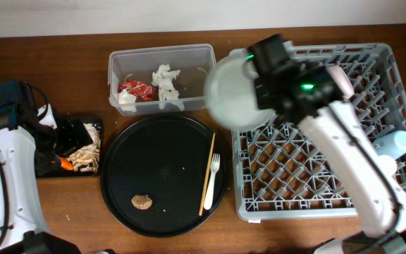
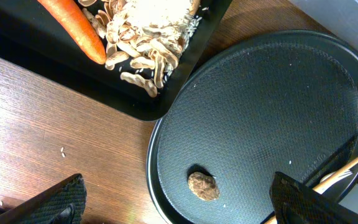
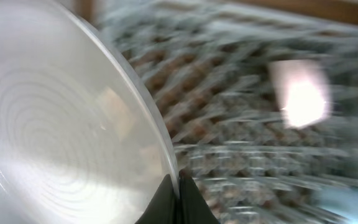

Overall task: Sort waste into correct bins and load items into the dishwasher rack
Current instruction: 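Stand the white plate upright in the rack's top area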

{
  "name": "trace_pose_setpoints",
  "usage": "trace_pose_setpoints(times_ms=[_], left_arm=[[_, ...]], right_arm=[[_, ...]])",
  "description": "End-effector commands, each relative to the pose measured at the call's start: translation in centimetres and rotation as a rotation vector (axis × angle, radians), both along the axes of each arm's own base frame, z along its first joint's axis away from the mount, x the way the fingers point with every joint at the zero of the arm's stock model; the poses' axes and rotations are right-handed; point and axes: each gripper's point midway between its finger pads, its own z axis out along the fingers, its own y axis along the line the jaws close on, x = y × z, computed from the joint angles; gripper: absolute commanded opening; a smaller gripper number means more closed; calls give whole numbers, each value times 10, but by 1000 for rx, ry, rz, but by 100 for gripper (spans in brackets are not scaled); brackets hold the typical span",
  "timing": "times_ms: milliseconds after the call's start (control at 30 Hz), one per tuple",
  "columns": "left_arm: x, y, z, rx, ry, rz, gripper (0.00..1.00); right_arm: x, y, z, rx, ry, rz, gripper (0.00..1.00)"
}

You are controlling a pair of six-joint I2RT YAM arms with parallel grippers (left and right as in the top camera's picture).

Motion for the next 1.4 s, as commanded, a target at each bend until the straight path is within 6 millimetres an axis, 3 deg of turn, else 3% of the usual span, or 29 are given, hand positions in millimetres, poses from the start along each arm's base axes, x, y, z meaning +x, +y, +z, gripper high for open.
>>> trace_pose_setpoints(times_ms=[0, 33, 67, 233, 300, 500, 667, 767, 833, 967, 1033, 1133, 1233, 1300, 1367], left_arm=[[1, -1, 8, -1, -30, 7, 94], [1, -1, 8, -1, -30, 7, 94], [1, -1, 8, -1, -30, 7, 94], [1, -1, 8, -2, -29, 7, 94], [0, -1, 7, -3, -27, 7, 94], [0, -1, 7, -3, -27, 7, 94], [0, -1, 7, -3, -26, 7, 94], [0, -1, 7, -3, -26, 7, 94], [0, -1, 7, -3, -27, 7, 94], [0, -1, 7, -3, -26, 7, 94], [0, -1, 7, -3, -27, 7, 94], [0, -1, 7, -3, -27, 7, 94], [0, -1, 7, -3, -27, 7, 94], [0, -1, 7, -3, -27, 7, 94], [1, -1, 8, -3, -27, 7, 94]], right_arm=[[-1, -90, 40, -254, -150, -318, 4], [-8, -116, 50, -343, -201, -457, 4], [-9, -123, 52, -389, -211, -493, 4], [7, -136, 43, -591, -245, -592, 4], [17, -135, 28, -663, -213, -584, 4], [34, -133, -28, -663, -67, -542, 4], [34, -120, -55, -514, -14, -534, 4], [30, -106, -82, -394, 70, -497, 4], [28, -88, -97, -298, 124, -459, 4], [27, -52, -101, -263, 126, -377, 8], [25, -37, -104, -244, 135, -342, 16], [20, -19, -115, -157, 192, -305, 46], [14, -11, -121, -104, 238, -287, 54], [6, -9, -117, -85, 260, -277, 58], [-3, -5, -89, -27, 218, -261, 70]])
